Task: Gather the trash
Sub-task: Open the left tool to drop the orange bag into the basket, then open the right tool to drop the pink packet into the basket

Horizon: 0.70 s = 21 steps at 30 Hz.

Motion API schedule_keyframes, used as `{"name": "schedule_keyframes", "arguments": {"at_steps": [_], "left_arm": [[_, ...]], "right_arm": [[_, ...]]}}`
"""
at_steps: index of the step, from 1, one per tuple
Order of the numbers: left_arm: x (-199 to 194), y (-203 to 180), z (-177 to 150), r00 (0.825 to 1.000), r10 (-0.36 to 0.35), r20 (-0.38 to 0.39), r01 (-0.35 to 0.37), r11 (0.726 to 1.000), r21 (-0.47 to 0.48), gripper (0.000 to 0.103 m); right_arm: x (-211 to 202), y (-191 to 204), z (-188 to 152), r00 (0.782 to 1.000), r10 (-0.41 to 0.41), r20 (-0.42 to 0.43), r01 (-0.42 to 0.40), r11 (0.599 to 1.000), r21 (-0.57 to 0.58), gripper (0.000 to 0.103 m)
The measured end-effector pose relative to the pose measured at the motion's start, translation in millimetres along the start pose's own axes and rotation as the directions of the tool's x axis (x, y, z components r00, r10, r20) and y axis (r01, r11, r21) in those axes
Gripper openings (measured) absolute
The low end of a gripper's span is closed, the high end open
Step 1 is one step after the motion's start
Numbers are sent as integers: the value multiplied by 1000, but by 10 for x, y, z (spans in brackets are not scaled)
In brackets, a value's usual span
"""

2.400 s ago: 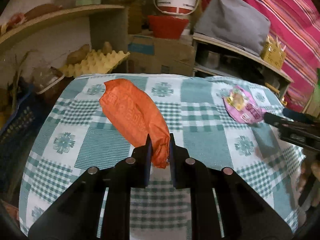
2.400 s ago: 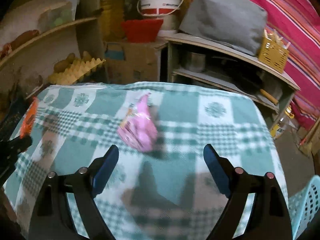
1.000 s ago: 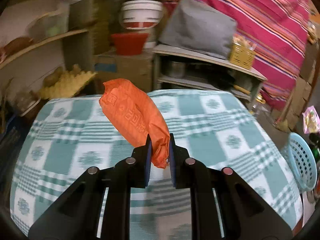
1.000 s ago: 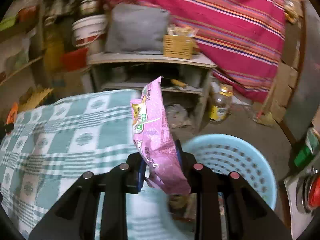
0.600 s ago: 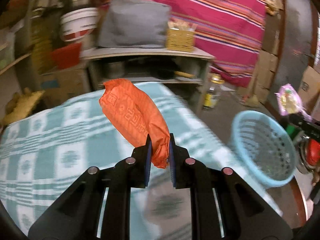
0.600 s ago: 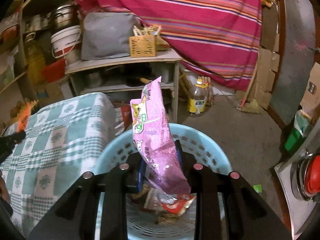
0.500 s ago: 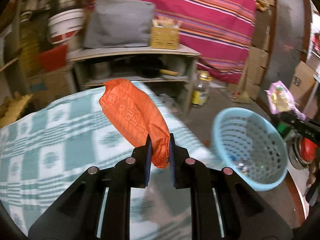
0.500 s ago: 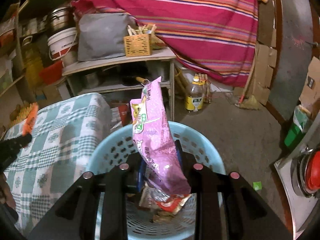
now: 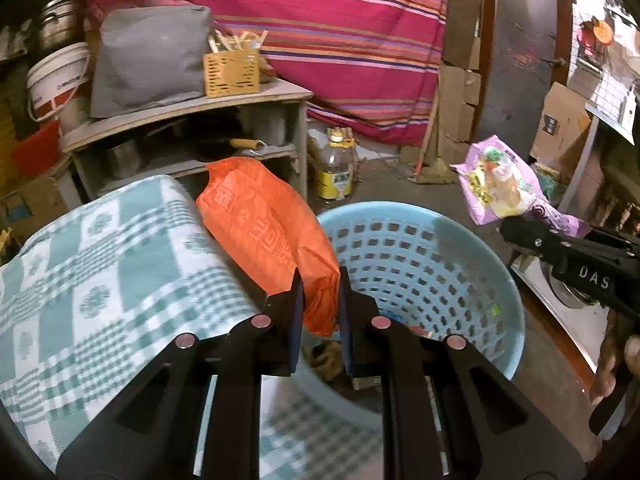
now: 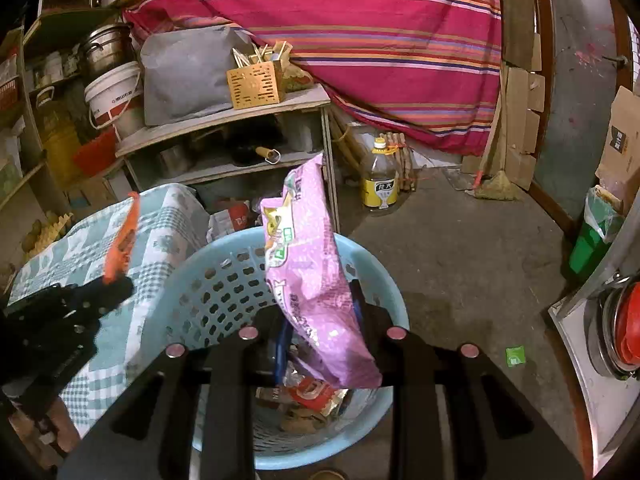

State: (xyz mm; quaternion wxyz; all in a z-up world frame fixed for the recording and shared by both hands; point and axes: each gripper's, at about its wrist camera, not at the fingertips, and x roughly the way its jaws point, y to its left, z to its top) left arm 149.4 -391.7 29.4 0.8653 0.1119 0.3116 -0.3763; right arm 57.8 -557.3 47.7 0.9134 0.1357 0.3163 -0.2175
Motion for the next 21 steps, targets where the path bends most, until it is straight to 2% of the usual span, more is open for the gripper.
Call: {"name": "schedule_keyframes", "arguments": {"at_steps": [3, 8, 12, 14, 15, 17, 21], "left_arm": [[39, -94, -3, 1000, -4, -2, 4, 1000, 12, 16], [76, -150, -14, 1000, -6, -8, 6, 1000, 17, 46], [33, -96, 0, 1000, -5, 3, 5, 1000, -4, 53], [2, -63, 20, 1000, 0, 14, 0, 1000, -17, 60], [-34, -33, 29, 1000, 13, 26, -12, 1000, -25, 63], [-132, 38, 45, 997, 56, 60, -54, 998, -37, 76], [-322, 213, 45, 986, 131, 105, -125, 990, -64, 86]], "right_arm": [[-7, -59, -11, 1000, 4, 1, -4, 1000, 13, 27], [3, -99, -21, 1000, 3, -3, -2, 1000, 18, 27], [12, -112, -20, 1000, 5, -5, -4, 1000, 26, 27], [14, -117, -22, 1000, 5, -6, -5, 1000, 23, 27], [18, -111, -21, 1000, 5, -7, -5, 1000, 20, 27], [23, -91, -15, 1000, 8, -9, -7, 1000, 15, 27], [42, -16, -4, 1000, 17, -12, -17, 1000, 2, 27]]}}
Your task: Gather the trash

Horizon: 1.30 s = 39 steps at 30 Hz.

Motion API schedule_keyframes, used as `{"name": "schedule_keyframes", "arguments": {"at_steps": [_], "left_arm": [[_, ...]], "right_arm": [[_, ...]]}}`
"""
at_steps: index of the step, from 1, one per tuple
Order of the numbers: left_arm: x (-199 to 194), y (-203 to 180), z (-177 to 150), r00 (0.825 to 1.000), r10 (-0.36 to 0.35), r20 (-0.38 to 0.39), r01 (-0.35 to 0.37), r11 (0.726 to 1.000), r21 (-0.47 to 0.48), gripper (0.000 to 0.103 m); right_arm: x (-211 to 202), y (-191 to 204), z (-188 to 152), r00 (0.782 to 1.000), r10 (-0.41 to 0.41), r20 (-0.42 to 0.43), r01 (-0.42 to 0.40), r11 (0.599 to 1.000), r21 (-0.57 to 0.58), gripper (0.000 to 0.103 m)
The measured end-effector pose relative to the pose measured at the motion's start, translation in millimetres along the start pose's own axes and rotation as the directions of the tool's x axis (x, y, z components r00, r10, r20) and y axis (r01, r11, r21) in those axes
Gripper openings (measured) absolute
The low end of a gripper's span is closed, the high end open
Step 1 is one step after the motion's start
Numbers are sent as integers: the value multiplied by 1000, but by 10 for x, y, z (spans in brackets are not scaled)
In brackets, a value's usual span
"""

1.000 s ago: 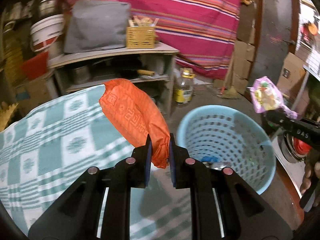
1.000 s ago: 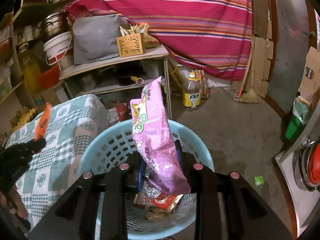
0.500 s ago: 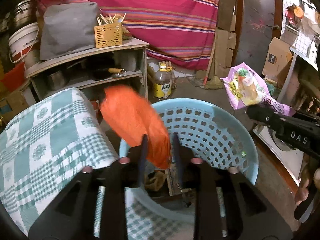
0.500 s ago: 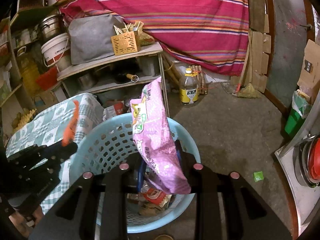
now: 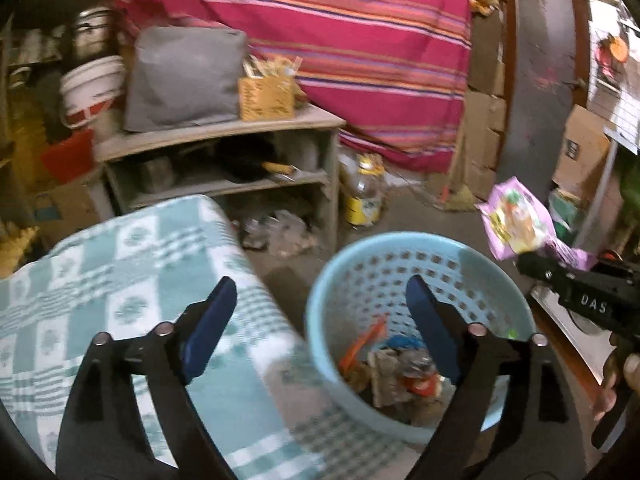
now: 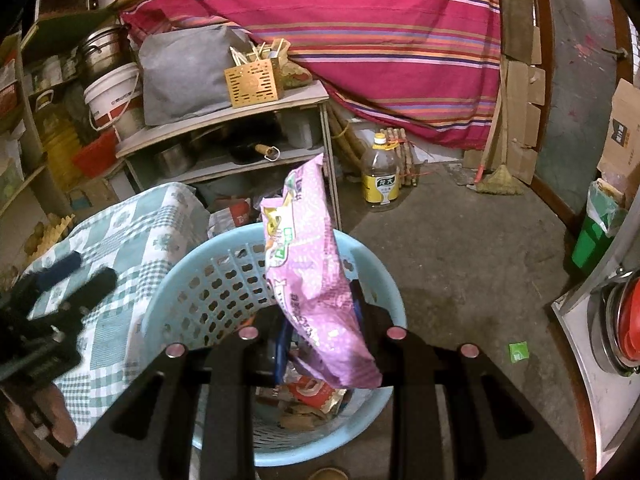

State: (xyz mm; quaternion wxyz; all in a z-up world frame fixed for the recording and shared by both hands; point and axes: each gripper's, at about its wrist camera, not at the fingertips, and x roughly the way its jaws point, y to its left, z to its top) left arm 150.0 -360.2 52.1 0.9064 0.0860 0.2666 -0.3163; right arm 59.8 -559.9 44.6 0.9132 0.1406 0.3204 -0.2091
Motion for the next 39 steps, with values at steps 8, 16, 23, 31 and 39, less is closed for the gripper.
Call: {"name": "schedule_keyframes", "arguments": {"at_steps": [8, 16, 23, 31, 39], "left_arm": [[-319, 507, -5, 991, 126, 44, -122, 990, -76, 97], [-733, 968, -137, 975, 213, 65, -204, 972, -117, 97], [-1128, 1292, -293, 956, 283, 80, -271, 953, -135, 98], [-1646, 1432, -545, 917, 375, 139, -358, 925, -130, 98], [-2065, 1568, -970, 890, 432, 146, -413, 899, -144, 98]], "right_arm": [[86, 261, -29, 1000, 3, -9, -4, 999, -42, 52], [120, 451, -88, 1000, -12, -14, 11, 998, -68, 80], [-97, 585, -102, 999, 12, 42, -9, 997, -78, 95], [-618, 1111, -352, 988, 66, 142, -44, 987, -155, 99], [-1078, 1731, -823, 957, 195, 215, -147, 964, -221, 99]]}}
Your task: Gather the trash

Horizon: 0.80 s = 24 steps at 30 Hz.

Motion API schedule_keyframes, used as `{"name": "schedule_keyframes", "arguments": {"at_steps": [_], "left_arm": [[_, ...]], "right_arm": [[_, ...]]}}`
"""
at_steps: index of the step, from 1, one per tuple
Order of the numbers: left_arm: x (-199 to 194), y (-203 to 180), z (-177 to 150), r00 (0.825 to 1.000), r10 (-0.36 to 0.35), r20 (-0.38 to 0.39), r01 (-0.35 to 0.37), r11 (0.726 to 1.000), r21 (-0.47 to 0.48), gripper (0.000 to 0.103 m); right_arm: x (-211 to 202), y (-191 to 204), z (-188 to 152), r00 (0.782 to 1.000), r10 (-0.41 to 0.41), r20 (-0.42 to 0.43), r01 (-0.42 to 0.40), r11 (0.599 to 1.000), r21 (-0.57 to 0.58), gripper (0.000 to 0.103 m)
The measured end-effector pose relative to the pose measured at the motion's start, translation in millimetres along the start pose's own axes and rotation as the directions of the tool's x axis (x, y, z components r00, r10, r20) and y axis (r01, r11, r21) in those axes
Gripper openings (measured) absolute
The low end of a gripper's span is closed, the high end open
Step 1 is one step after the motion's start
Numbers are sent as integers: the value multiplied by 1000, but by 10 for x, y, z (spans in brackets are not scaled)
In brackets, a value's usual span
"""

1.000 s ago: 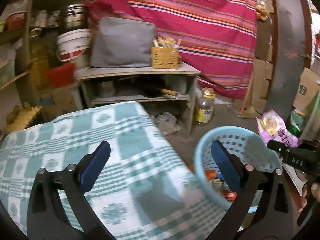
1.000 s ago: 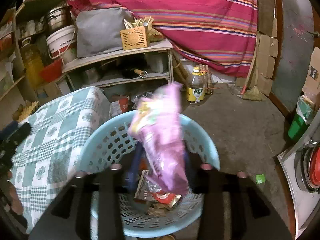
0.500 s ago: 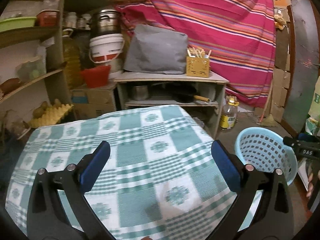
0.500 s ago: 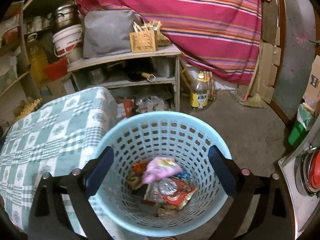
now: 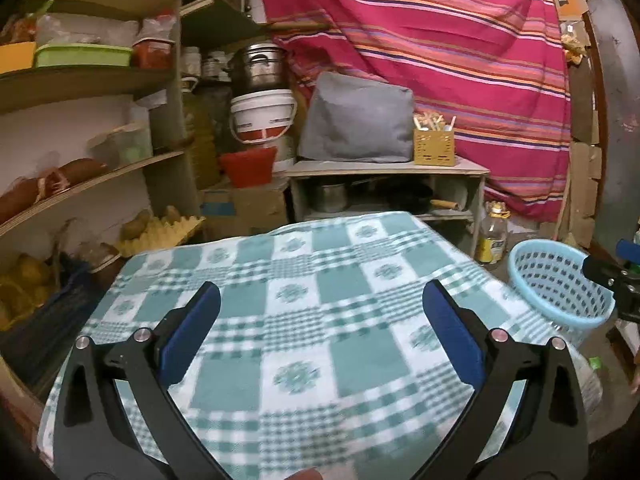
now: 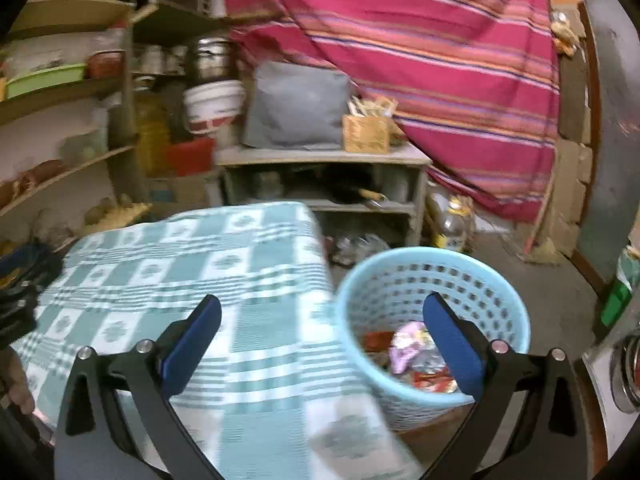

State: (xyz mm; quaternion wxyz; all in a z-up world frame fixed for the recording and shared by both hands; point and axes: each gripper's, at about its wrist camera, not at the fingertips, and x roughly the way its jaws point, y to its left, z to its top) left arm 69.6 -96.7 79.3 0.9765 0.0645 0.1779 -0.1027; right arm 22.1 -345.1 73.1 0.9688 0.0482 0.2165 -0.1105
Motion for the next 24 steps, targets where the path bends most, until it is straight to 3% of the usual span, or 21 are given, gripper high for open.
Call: {"name": "schedule_keyframes", "arguments": {"at_steps": [3, 6, 9, 18, 24], "left_arm": [[-91, 151, -148, 1000, 30, 4, -30, 999, -29, 98], [-182, 267, -324, 999, 53, 9, -52, 998, -45, 98], [-264, 322, -483, 995, 97, 13, -97, 995, -36, 98], [-253, 501, -809, 988, 149, -44, -151, 987, -46, 98], [-183, 574, -849, 987, 149, -68, -154, 986, -71, 98]], "right_arm": [[-66, 248, -131, 999, 49, 6, -49, 998, -27, 99], [-65, 441, -315, 988, 154, -14, -154, 988, 2, 99], [-9, 602, -462, 983, 179, -44, -178, 984, 27, 99], [30, 1036, -790, 997, 67, -23, -68, 995, -67, 98], [89, 1120, -830, 999, 49, -4, -49, 993, -104, 98]]}}
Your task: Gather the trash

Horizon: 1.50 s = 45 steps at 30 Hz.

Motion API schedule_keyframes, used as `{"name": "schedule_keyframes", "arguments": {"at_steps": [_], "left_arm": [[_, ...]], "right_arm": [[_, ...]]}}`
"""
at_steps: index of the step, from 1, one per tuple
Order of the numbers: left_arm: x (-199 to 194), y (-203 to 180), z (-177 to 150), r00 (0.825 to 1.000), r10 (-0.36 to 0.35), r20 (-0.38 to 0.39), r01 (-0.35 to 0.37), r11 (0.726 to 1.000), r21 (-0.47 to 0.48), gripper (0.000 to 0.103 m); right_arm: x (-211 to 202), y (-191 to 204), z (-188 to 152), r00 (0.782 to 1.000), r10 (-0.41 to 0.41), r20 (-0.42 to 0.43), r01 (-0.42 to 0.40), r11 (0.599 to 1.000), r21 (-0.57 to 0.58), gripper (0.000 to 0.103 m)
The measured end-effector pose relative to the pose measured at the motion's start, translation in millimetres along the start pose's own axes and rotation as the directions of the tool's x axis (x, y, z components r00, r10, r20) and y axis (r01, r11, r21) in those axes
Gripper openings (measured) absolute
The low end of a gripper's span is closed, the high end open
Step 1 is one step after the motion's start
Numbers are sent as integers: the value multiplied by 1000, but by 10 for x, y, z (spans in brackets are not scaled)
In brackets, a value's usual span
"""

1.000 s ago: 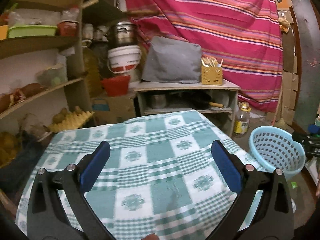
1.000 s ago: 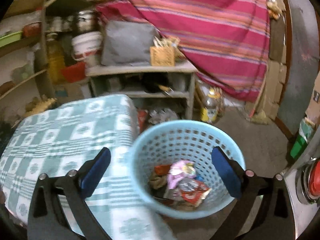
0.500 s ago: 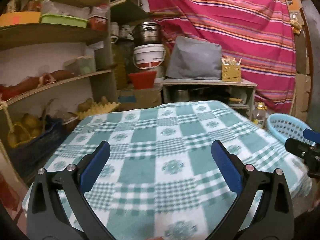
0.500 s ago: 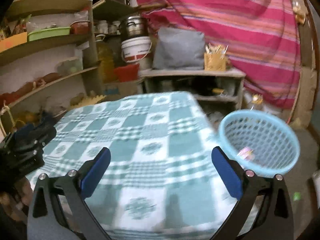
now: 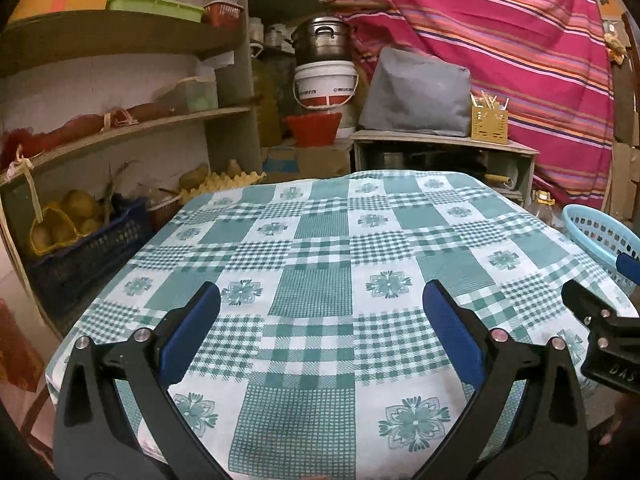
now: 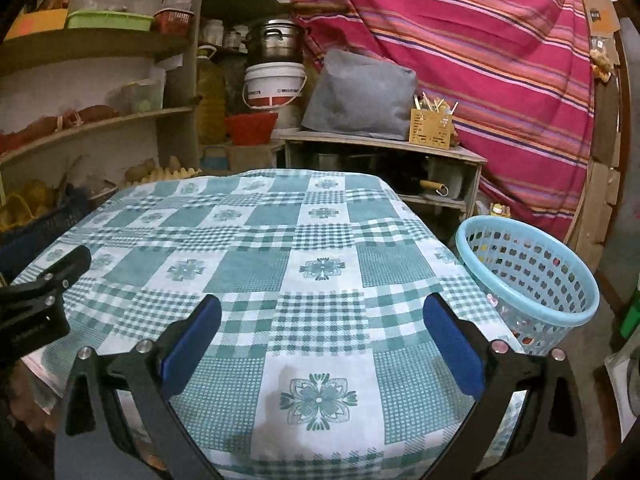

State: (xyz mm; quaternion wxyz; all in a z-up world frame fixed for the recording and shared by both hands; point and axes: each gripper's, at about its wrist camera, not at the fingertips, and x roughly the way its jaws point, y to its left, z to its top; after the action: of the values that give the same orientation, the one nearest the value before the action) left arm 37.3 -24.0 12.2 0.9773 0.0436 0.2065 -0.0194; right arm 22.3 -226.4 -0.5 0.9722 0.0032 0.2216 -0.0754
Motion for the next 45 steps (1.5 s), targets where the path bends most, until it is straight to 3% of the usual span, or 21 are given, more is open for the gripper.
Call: {"name": "schedule_keyframes", "arguments": {"at_steps": [13, 45], "left_arm": [[-11, -9, -9, 1000, -13, 11, 13, 1000, 4, 98], [-26, 2, 25, 1000, -14, 22, 13, 1000, 14, 98]], "right_arm": [[-96, 56, 33, 997, 6, 75, -5, 1000, -5, 98], [-148, -2, 67, 997, 6, 76, -7, 1000, 15, 98]]}}
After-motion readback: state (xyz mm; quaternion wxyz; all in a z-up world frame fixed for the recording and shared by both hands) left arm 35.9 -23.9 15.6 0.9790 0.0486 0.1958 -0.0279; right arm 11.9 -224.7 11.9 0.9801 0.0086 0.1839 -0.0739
